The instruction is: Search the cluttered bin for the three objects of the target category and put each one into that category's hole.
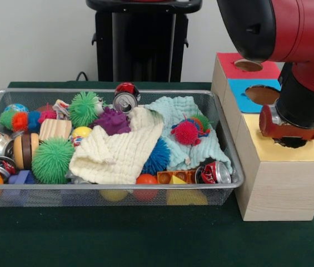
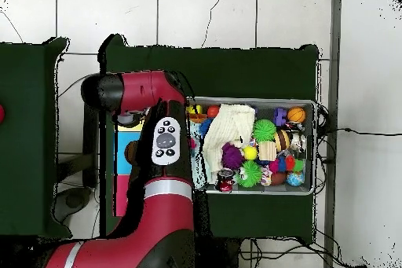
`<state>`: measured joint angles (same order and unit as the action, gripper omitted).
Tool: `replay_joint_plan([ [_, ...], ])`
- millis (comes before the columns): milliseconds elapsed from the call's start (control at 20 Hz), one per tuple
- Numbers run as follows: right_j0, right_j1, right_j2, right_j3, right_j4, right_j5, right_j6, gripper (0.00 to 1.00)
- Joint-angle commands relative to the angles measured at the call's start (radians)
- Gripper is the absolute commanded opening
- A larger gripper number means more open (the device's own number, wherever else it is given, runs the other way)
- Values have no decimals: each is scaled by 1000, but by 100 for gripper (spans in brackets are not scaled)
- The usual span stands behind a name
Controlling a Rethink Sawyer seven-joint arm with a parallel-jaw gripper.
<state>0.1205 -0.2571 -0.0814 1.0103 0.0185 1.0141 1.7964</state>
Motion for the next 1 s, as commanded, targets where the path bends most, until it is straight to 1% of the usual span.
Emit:
replay_joint_plan([
  [50,-14,81,-13,40,-35,109,151,100],
  [300,-14,83,-15,36,-32,100,157,100],
  [450,-15,87,-15,29,-33,120,153,100],
  [550,-17,79,-16,29,-26,114,164,100],
  [800,-21,40,-8,41,-8,46,181,100],
  [1000,-23,24,5,56,-2,21,167,100],
])
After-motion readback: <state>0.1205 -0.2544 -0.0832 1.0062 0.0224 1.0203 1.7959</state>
